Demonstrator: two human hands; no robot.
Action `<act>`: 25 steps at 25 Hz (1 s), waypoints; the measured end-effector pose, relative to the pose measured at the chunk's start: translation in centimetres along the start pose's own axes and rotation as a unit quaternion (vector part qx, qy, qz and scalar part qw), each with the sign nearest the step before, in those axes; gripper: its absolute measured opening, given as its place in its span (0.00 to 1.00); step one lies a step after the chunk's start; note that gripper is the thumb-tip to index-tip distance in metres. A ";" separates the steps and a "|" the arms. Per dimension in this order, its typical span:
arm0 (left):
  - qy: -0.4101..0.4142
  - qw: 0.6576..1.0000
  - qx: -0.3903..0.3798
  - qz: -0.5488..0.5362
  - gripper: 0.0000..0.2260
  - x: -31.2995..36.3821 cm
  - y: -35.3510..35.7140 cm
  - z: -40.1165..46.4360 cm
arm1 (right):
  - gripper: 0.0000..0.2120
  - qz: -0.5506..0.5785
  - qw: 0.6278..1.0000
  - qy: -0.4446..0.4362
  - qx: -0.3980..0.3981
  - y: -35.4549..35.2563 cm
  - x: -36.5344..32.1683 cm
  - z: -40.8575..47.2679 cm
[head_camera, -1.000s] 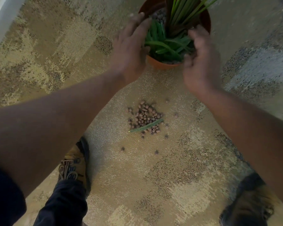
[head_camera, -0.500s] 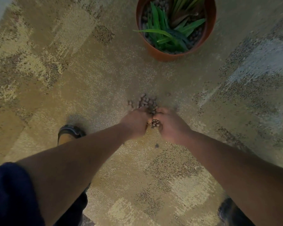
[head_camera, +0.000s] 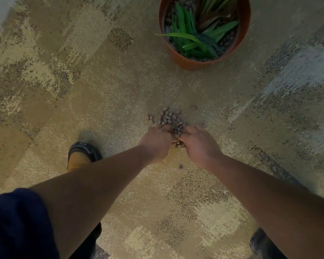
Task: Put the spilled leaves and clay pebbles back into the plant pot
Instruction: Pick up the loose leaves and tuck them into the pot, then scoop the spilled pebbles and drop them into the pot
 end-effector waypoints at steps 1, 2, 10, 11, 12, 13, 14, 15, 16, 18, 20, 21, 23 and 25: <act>0.007 1.000 0.014 -0.014 0.17 -0.1 -0.6 -0.2 | 0.12 -0.001 1.000 -0.008 0.014 -0.5 0.0 -0.2; 0.022 0.999 0.039 -0.026 0.14 -0.3 -1.5 -0.4 | 0.10 0.003 0.999 -0.017 0.036 -1.3 0.1 -0.4; 0.106 0.913 0.376 0.121 0.09 2.0 -20.3 1.3 | 0.04 0.074 0.910 -0.001 0.407 -15.8 0.9 -0.4; 0.096 0.913 0.373 0.134 0.11 2.1 -22.1 2.4 | 0.06 0.065 0.903 0.007 0.426 -17.4 1.5 0.3; 0.082 0.921 0.351 0.145 0.14 1.8 -23.3 3.5 | 0.08 0.054 0.905 0.011 0.422 -18.5 2.2 1.4; 0.066 0.932 0.319 0.156 0.15 1.4 -23.7 4.6 | 0.10 0.039 0.918 0.014 0.394 -19.1 2.9 2.7; 0.051 0.941 0.289 0.167 0.15 0.9 -23.6 5.3 | 0.12 0.018 0.936 0.020 0.350 -19.1 3.3 4.1; 0.040 0.948 0.265 0.175 0.15 0.3 -23.1 5.8 | 0.14 -0.004 0.951 0.027 0.308 -18.8 3.7 5.1; 0.038 0.951 0.250 0.176 0.16 -0.2 -22.5 6.0 | 0.15 -0.013 0.960 0.032 0.276 -18.1 3.9 5.6; 0.060 0.950 0.260 0.164 0.17 -0.9 -21.1 5.4 | 0.18 0.001 0.961 0.030 0.276 -16.8 3.6 4.8; 0.089 0.932 0.317 0.150 0.17 -1.0 -19.7 4.0 | 0.17 0.039 0.939 -0.001 0.341 -15.2 3.1 2.7; 0.092 0.921 0.354 0.133 0.15 -1.2 -18.6 3.2 | 0.14 0.065 0.933 -0.007 0.354 -14.0 2.9 1.7; 0.065 0.920 0.384 0.045 0.11 -2.2 -15.3 1.4 | 0.10 0.134 0.944 0.026 0.302 -10.2 3.1 0.6; 0.004 0.957 0.284 -0.062 0.08 -3.6 -10.7 -0.4 | 0.11 0.184 0.959 0.098 0.192 -5.5 3.4 -0.3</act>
Point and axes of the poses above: each hand's wrist, its own z-axis towards the middle knuckle, its own y-axis out of the palm, x = y × z, the point moved 4 cm from there along z, towards the middle knuckle, and after that the axes turned 6 degrees about -x, right-handed, at the moved point
